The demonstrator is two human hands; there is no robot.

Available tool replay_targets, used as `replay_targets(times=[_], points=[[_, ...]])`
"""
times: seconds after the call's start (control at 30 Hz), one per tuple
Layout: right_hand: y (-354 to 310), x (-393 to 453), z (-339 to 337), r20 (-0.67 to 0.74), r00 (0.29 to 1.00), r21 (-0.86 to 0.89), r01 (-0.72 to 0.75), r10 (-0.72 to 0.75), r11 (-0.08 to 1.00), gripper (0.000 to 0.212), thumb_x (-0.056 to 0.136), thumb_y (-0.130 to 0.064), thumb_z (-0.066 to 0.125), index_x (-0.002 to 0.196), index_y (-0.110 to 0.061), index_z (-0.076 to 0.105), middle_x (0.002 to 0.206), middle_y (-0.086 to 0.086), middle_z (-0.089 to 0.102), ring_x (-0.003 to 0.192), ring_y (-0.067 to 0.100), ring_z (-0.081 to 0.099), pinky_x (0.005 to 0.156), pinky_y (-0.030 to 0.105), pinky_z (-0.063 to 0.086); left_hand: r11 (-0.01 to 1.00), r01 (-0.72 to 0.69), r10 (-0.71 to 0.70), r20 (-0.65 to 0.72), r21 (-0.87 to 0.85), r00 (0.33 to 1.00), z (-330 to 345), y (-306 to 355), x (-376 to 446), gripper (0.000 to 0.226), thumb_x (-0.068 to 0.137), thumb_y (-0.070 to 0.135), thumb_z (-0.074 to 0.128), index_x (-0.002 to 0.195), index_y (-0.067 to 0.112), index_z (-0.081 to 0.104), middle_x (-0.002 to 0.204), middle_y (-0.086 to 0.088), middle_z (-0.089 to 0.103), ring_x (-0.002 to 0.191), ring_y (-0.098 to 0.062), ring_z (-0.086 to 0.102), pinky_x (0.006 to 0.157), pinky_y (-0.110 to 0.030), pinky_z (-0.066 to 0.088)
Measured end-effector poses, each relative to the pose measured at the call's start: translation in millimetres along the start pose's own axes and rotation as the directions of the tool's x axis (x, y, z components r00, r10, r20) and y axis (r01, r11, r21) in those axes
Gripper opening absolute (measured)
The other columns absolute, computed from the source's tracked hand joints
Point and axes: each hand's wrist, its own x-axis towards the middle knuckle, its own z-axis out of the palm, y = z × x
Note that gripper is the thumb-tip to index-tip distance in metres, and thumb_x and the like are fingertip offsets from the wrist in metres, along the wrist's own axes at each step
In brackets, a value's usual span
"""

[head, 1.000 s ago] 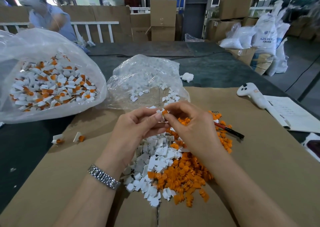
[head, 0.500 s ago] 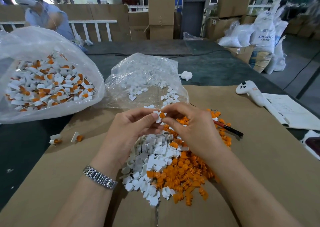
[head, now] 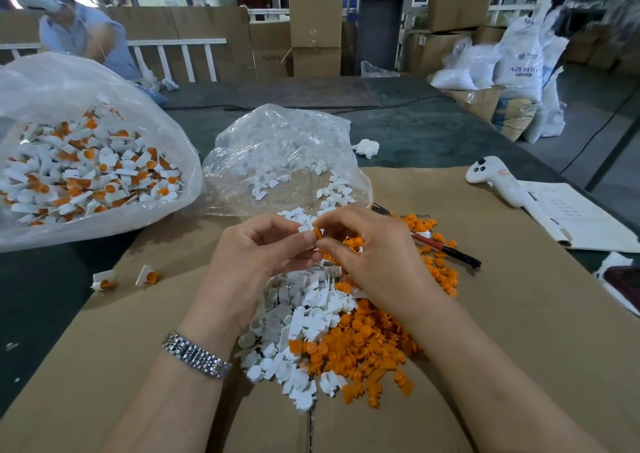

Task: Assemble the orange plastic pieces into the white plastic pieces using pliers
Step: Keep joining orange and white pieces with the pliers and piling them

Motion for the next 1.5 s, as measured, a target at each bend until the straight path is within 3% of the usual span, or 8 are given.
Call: replay_targets(times=[0.3, 0.43, 0.57, 0.67, 1.03, 1.17, 1.3, 1.5], points=[[-0.2, 1.0, -0.9, 0.047, 0.999, -0.02, 0.003, -0.002, 1.0, 0.018, 0.091, -0.019, 0.074, 0.108, -0.014, 0.072, 0.095, -0.006, 0.07, 0.089, 0.008, 0.065, 0.084, 0.033, 0.055, 0.997, 0.068, -0.068, 0.002, -0.025, 0.998, -3.1, -0.7, 1.9, 0.026, 0.059, 0.016, 0.087, 0.079, 0.002, 0.078, 0.088, -0.027, 0.076, 0.076, -0.031, 0.077, 0.072, -0.03, 0.065], [13.7, 6.4, -21.8, -0.038, 0.966, -0.147, -0.259, 0.257, 0.954, 0.035, 0.092, -0.04, 0.068, 0.124, -0.026, 0.064, 0.109, -0.011, 0.067, 0.094, -0.001, 0.061, 0.077, 0.012, 0.049, 0.99, 0.121, -0.123, -0.028, -0.078, 0.992, -3.6, 0.7, 2.6, 0.021, 0.056, 0.018, 0.089, 0.073, 0.009, 0.08, 0.094, -0.023, 0.077, 0.082, -0.032, 0.078, 0.066, -0.024, 0.062], [41.1, 3.4, -42.5, -0.029, 0.78, -0.553, -0.533, 0.625, 0.64, 0.056, 0.089, -0.06, 0.061, 0.127, -0.019, 0.056, 0.122, 0.005, 0.059, 0.114, 0.026, 0.056, 0.096, 0.049, 0.048, 0.982, 0.142, -0.146, -0.022, -0.125, 0.989, -6.3, 2.6, 3.4, 0.023, 0.052, 0.02, 0.091, 0.072, 0.013, 0.081, 0.088, -0.016, 0.078, 0.078, -0.028, 0.078, 0.062, -0.023, 0.061], [48.0, 3.6, -42.9, 0.052, 0.721, -0.615, -0.523, 0.691, 0.591, 0.054, 0.087, -0.061, 0.063, 0.12, -0.019, 0.057, 0.118, 0.004, 0.06, 0.111, 0.026, 0.055, 0.095, 0.05, 0.046, 0.981, 0.152, -0.154, -0.009, -0.121, 0.988, -6.2, 4.3, 2.6, 0.026, 0.052, 0.024, 0.091, 0.073, 0.013, 0.081, 0.084, -0.017, 0.077, 0.076, -0.028, 0.077, 0.06, -0.023, 0.061], [37.3, 17.5, -47.7, -0.019, 0.781, -0.494, -0.551, 0.625, 0.673, 0.033, 0.093, -0.047, 0.058, 0.085, -0.016, 0.055, 0.078, 0.0, 0.059, 0.07, 0.016, 0.057, 0.057, 0.033, 0.043, 0.968, 0.178, -0.186, -0.028, -0.176, 0.982, -10.0, 6.6, 4.2, 0.016, 0.06, 0.017, 0.089, 0.073, 0.011, 0.081, 0.088, -0.018, 0.076, 0.074, -0.026, 0.076, 0.058, -0.022, 0.06], [8.9, 20.3, -65.9, 0.138, 0.79, -0.123, -0.585, 0.597, 0.802, 0.021, 0.095, -0.042, 0.057, 0.086, -0.024, 0.064, 0.058, -0.008, 0.063, 0.046, 0.004, 0.052, 0.044, 0.022, 0.041, 0.974, 0.134, -0.142, -0.033, -0.18, 0.989, -11.7, 8.0, 2.9, 0.026, 0.067, 0.02, 0.086, 0.086, 0.006, 0.077, 0.083, -0.014, 0.075, 0.075, -0.023, 0.075, 0.06, -0.021, 0.058], [-19.0, 13.0, -59.5, 0.467, 0.714, -0.042, -0.571, 0.521, 0.82, 0.016, 0.097, -0.035, 0.061, 0.1, -0.022, 0.069, 0.069, -0.005, 0.071, 0.063, 0.01, 0.066, 0.071, 0.036, 0.056, 0.966, 0.062, -0.081, -0.066, -0.251, 0.995, -11.8, 11.9, 1.7, 0.03, 0.064, 0.024, 0.087, 0.087, 0.008, 0.076, 0.082, -0.01, 0.075, 0.072, -0.019, 0.074, 0.059, -0.021, 0.057], [-45.3, 9.3, -47.7, 0.566, 0.649, -0.069, -0.578, 0.509, 0.813, 0.031, 0.102, -0.041, 0.052, 0.1, -0.013, 0.065, 0.09, 0.001, 0.076, 0.091, 0.022, 0.072, 0.09, 0.045, 0.054, 0.965, 0.049, -0.07, -0.07, -0.257, 0.995, -10.9, 13.6, 0.6, 0.024, 0.065, 0.021, 0.084, 0.083, 0.008, 0.074, 0.077, -0.01, 0.074, 0.064, -0.017, 0.073, 0.054, -0.019, 0.055]])
